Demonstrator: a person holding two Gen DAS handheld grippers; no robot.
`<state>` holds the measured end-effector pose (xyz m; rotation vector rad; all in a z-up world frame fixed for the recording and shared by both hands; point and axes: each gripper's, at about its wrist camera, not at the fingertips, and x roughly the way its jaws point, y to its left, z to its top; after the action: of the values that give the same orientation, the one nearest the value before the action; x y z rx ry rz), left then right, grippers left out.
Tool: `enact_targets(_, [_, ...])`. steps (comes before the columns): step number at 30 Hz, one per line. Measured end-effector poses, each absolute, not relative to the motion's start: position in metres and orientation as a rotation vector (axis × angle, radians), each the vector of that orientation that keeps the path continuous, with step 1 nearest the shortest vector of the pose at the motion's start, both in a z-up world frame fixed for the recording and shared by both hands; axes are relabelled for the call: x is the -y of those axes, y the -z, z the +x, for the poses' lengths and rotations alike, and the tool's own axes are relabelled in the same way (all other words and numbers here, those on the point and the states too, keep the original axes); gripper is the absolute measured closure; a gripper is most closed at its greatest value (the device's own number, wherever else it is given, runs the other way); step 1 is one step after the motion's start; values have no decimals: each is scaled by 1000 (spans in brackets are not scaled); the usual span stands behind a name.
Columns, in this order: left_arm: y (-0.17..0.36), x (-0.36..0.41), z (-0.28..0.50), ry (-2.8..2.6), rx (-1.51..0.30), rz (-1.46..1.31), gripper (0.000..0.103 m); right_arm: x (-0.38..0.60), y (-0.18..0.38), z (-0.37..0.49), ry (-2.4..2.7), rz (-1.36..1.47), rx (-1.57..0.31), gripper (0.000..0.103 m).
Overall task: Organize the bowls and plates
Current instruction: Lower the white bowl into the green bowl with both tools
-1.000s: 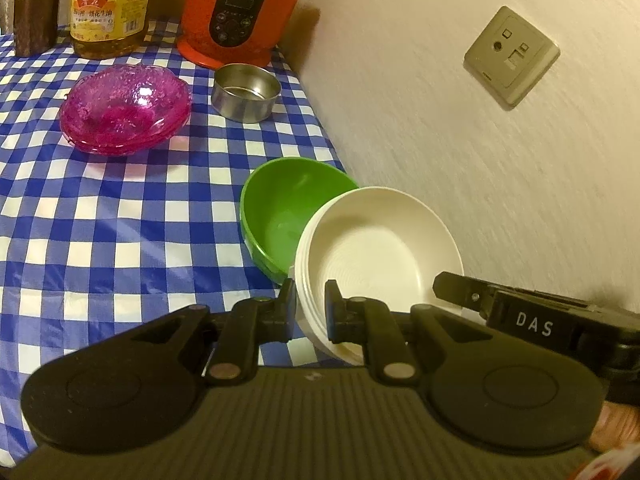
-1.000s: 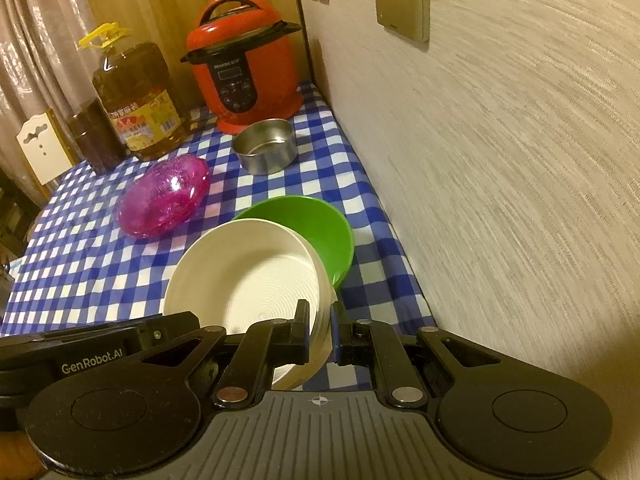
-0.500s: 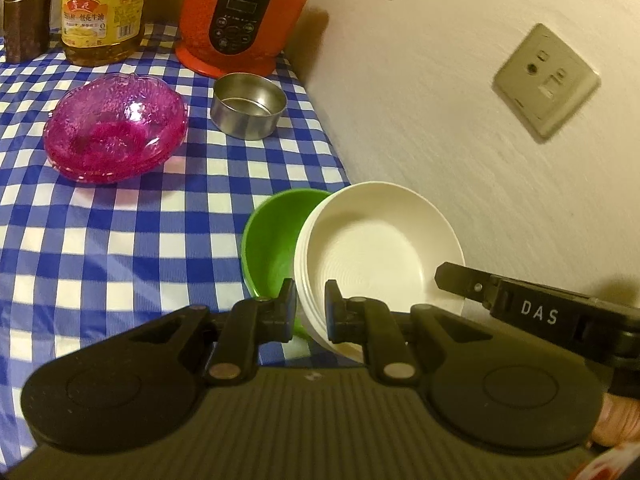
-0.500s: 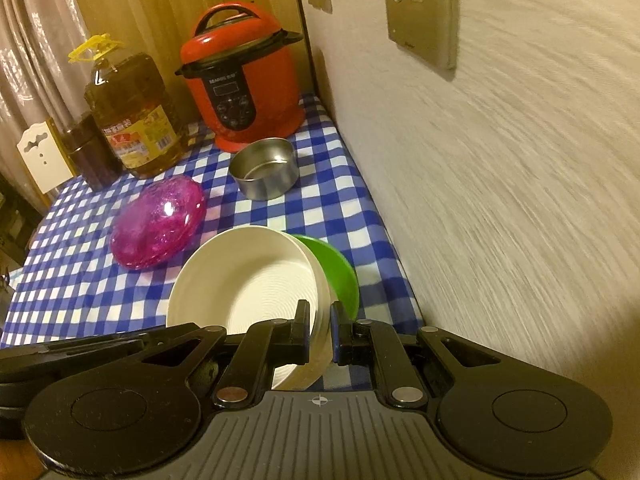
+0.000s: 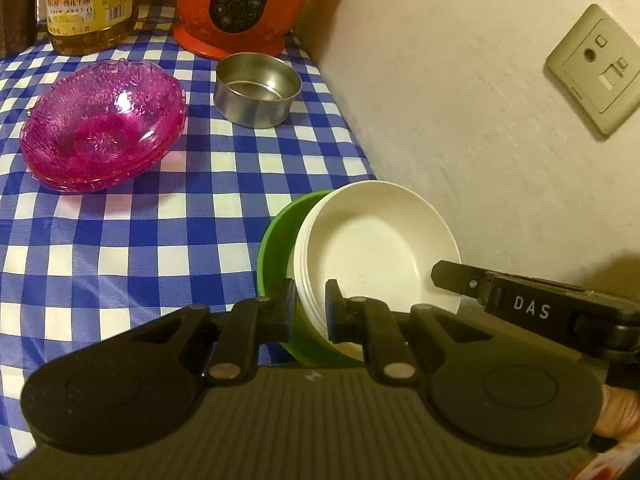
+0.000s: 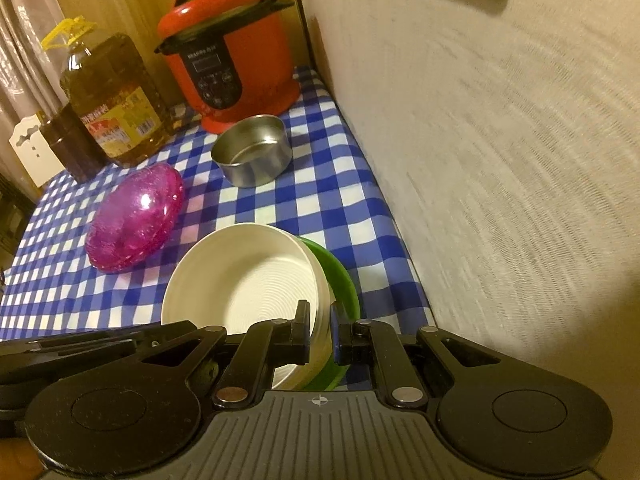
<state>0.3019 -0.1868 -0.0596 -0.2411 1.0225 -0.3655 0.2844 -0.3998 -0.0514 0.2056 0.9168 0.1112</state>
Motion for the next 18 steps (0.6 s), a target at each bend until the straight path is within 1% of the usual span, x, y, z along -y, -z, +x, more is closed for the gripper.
enact_targets(18, [71, 196, 303, 368, -1030, -164, 90, 394, 67, 290, -107, 161, -949, 93])
